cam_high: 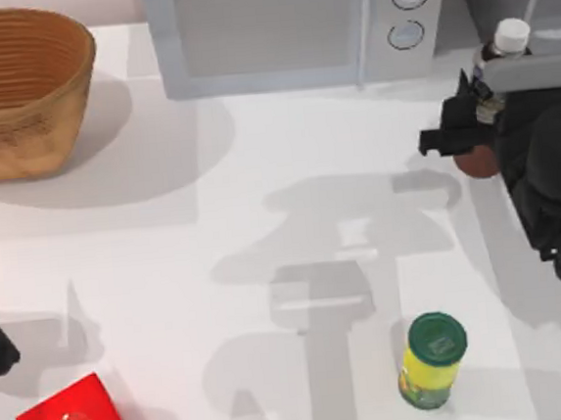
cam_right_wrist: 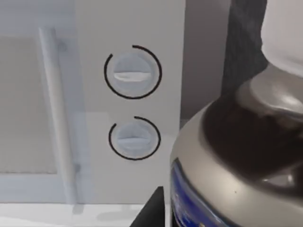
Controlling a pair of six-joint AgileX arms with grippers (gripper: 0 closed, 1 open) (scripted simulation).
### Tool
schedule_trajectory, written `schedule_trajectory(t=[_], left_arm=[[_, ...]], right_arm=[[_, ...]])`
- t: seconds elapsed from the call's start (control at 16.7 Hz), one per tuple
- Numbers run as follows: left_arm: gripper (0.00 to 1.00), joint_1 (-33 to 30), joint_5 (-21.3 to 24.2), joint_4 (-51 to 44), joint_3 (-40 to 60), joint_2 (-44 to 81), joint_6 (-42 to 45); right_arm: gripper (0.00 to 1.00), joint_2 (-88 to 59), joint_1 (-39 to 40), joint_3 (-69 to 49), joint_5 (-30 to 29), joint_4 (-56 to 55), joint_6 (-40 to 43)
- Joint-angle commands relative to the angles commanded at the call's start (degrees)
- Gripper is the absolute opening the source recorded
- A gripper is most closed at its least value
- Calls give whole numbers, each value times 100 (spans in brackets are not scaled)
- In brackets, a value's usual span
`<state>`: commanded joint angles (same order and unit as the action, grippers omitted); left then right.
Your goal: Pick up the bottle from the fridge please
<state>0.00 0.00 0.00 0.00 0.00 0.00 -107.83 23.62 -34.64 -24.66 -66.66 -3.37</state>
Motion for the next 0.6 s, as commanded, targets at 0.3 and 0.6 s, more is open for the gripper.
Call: schedule_trajectory(t=[0.3,0.6], left_arm=[[100,0,0,0,0,0,0],[100,0,0,0,0,0,0]], right_arm=[[100,0,0,0,0,0,0],[100,0,0,0,0,0,0]])
